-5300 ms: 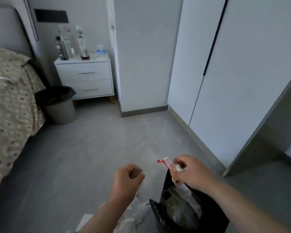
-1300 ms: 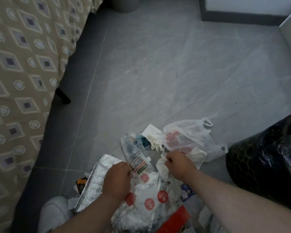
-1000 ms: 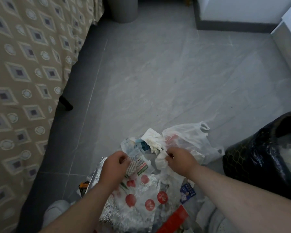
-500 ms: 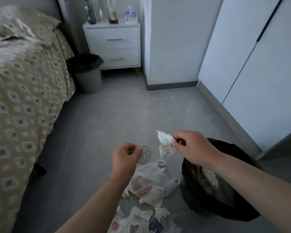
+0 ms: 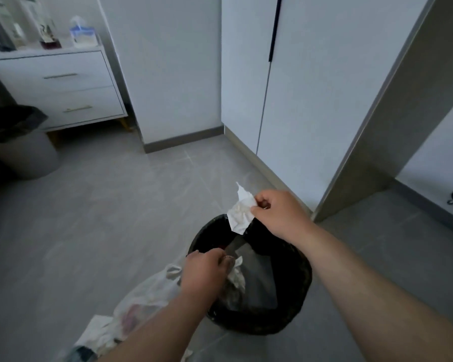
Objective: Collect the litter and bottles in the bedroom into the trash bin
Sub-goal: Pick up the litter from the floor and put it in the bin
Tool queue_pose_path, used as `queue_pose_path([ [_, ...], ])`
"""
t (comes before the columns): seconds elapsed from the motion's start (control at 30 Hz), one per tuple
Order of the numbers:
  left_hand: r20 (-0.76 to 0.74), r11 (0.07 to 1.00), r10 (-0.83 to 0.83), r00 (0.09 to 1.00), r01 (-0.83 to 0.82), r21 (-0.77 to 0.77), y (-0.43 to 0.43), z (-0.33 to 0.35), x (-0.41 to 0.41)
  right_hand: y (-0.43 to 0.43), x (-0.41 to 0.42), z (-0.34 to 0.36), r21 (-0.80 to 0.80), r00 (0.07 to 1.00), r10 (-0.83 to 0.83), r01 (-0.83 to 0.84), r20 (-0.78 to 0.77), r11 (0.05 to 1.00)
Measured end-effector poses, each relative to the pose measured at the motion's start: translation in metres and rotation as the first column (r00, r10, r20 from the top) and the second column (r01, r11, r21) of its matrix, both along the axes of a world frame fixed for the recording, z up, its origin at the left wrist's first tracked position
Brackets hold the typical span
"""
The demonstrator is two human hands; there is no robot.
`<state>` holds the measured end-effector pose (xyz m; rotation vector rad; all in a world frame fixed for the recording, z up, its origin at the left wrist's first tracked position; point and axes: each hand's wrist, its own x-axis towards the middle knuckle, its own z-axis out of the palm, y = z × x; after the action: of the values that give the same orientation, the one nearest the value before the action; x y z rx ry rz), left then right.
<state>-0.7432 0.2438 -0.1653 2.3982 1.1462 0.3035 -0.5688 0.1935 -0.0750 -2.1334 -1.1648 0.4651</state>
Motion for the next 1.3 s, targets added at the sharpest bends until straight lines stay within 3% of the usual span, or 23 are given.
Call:
queue_pose_path([
  [0.07,-0.041,0.993,-0.060,0.997,0.064,0.095,0.001,-0.004,-0.005,-0.003,0.002,-0.008,-0.051,1.000,0.013,-0.014,-0.009,0.999],
  [0.13,-0.034,0.994,-0.055,0.998,0.058,0.095,0.001,-0.007,-0.016,-0.006,0.002,-0.012,-0.102,0.999,0.046,-0.048,-0.025,0.994],
  [0.27,-0.055,0.996,-0.072,0.996,0.069,-0.065,-0.002,-0.015,-0.043,-0.007,-0.012,-0.027,-0.243,0.981,0.194,-0.191,-0.013,0.951],
  [0.43,-0.049,0.981,-0.108,0.993,0.099,-0.169,-0.002,-0.020,-0.054,-0.002,-0.056,-0.091,-0.559,0.882,0.470,-0.405,-0.031,0.724],
  [0.57,-0.075,0.983,-0.131,0.988,0.120,-0.135,0.000,-0.024,-0.054,0.000,-0.074,-0.139,-0.723,0.860,0.504,-0.399,-0.081,0.564],
  [0.63,-0.084,0.981,-0.140,0.987,0.127,-0.148,0.000,-0.026,-0.055,0.002,-0.073,-0.154,-0.786,0.891,0.443,-0.341,-0.096,0.516],
  [0.77,-0.112,0.979,-0.149,0.982,0.131,-0.156,0.001,-0.025,-0.056,0.008,-0.065,-0.185,-0.778,0.961,0.214,-0.268,-0.175,0.568],
  [0.9,-0.100,0.977,-0.162,0.982,0.144,-0.160,0.004,-0.024,-0.057,0.007,-0.070,-0.167,-0.712,0.952,0.286,-0.277,-0.112,0.645],
  [1.07,-0.005,0.975,-0.172,0.985,0.169,-0.141,0.003,-0.013,-0.090,0.013,-0.071,-0.126,-0.719,0.901,0.434,-0.306,-0.008,0.624],
  [1.2,-0.013,0.991,-0.088,0.996,0.086,-0.101,0.008,0.001,-0.152,0.029,-0.074,-0.077,-0.683,0.938,0.342,-0.282,-0.050,0.674],
  [1.3,-0.017,0.992,0.069,0.997,-0.070,-0.105,0.007,-0.005,-0.210,0.040,-0.088,-0.039,-0.554,0.959,0.275,-0.190,0.073,0.811],
])
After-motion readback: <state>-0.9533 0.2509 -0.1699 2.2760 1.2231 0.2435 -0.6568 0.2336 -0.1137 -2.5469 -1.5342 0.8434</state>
